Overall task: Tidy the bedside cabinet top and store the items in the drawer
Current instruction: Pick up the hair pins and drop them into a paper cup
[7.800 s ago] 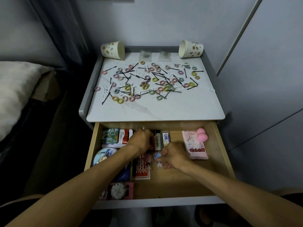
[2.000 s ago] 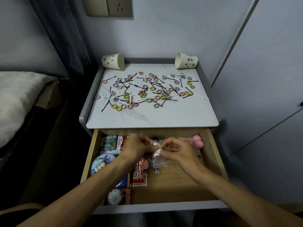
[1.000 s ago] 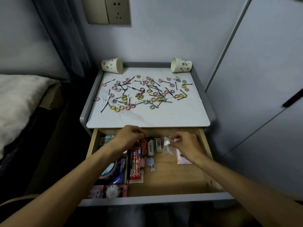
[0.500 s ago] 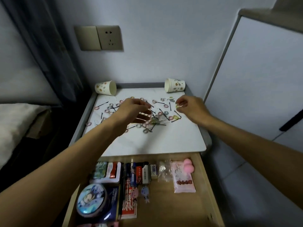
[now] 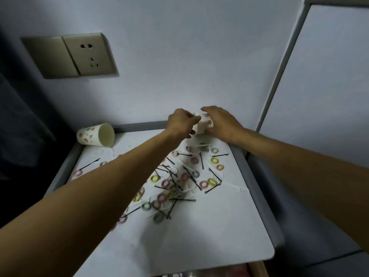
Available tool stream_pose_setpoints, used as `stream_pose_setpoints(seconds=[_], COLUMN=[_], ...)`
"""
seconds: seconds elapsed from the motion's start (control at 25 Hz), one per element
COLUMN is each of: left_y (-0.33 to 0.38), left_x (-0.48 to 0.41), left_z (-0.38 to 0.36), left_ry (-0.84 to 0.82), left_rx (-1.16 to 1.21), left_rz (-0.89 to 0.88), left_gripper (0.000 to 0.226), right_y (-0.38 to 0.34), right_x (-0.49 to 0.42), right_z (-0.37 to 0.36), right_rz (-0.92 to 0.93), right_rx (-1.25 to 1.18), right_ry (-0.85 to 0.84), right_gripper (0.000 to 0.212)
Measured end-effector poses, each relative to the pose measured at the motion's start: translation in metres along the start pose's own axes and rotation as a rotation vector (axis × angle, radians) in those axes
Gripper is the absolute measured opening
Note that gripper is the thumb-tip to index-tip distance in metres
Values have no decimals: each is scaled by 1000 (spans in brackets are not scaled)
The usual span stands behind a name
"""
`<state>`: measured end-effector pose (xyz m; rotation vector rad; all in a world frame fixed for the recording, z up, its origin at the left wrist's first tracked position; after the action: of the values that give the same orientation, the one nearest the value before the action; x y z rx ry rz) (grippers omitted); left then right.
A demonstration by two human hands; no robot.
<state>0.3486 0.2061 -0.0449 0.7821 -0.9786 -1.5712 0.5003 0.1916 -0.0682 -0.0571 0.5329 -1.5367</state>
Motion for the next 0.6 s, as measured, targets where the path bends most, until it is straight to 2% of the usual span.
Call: stream_pose_setpoints(seconds=[0.12, 0.4, 0.48, 0.6], left_y=[-6, -18, -16, -11], left_x=[-16, -24, -18, 7], left_z=[-19, -15, 1, 34], left_ry=[7, 151, 256, 380], left_rx=[-26, 3, -84, -347], left_rz=[19, 68, 51, -52], left_gripper=[15, 15, 19, 23], right_y=[4, 2, 2, -1], right_x=[0, 4, 4, 4], right_z=[-4, -3, -1, 2], right_rz=[45, 63, 66, 55], right_rx=[-10, 24, 45, 70], right_ry=[58, 84, 76, 31], right_gripper=[57, 57, 57, 58])
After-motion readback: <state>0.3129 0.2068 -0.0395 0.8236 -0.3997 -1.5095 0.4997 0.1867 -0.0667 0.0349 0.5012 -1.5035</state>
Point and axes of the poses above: each hand's wrist, its own x-axis away from the middle knuckle, its own z-axis out of the back of the hand, y = z × x, the point moved 3 cm from there along -x, towards the middle knuckle, and after that the axes turned 6 degrees about y, right-handed, at the moved point
